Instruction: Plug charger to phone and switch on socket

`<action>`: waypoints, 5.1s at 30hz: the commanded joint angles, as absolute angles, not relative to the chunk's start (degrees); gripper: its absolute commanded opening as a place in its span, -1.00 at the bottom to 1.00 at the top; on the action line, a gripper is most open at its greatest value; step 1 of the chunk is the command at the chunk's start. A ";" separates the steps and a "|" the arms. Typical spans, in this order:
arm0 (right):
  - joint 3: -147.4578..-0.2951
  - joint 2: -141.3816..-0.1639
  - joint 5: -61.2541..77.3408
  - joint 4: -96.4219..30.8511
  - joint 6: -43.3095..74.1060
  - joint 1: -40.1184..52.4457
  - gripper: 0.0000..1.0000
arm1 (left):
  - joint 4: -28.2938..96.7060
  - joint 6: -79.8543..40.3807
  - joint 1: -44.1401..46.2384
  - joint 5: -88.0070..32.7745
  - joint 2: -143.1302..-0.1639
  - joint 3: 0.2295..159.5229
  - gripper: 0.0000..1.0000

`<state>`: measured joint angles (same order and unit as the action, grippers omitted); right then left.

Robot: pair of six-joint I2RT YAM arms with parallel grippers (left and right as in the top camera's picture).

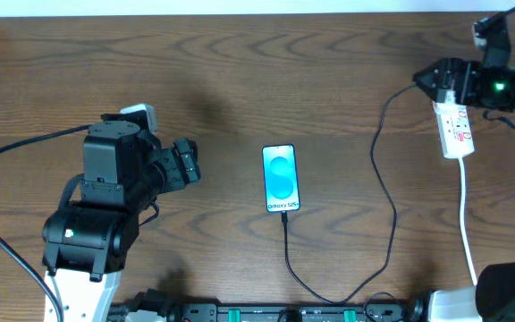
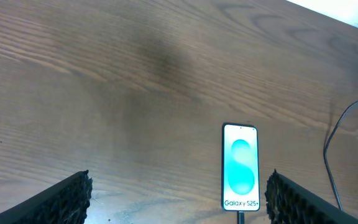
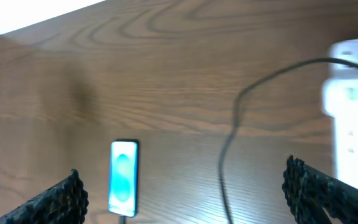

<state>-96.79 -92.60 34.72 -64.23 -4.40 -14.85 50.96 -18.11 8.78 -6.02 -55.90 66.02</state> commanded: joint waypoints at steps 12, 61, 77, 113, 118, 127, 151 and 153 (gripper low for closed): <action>-98.04 -99.92 33.98 -64.88 -19.81 -27.57 0.98 | 51.00 -17.41 8.80 -5.32 -56.10 66.13 0.78; -97.38 -123.28 31.62 -47.51 -19.79 -24.27 0.98 | 51.00 -17.41 8.80 -5.30 -56.10 66.13 0.78; -97.21 -123.90 29.91 -49.50 -19.77 -23.62 0.99 | 51.00 -17.39 8.80 -5.32 -56.10 66.13 0.78; -92.73 -123.02 22.90 -47.51 -12.56 -26.02 0.98 | 51.00 -17.41 8.80 -5.32 -56.10 66.13 0.78; -102.30 -121.86 16.99 -55.53 -11.07 -28.14 0.99 | 51.00 -17.41 8.80 -5.32 -56.10 66.13 0.78; -116.36 -117.56 15.66 -70.11 -8.69 -29.10 0.99 | 50.98 -17.41 8.80 -5.30 -56.10 66.13 0.78; -118.15 -106.39 25.85 -76.97 -7.31 -29.06 0.99 | 51.00 -17.41 8.80 -5.30 -56.10 66.13 0.78; -118.15 -106.39 25.85 -76.97 -7.31 -29.06 0.99 | 50.98 -17.41 8.80 -5.30 -56.10 66.13 0.78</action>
<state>-117.38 -106.48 24.75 -76.90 -7.92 -29.23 50.96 -18.11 8.78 -6.02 -56.01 66.02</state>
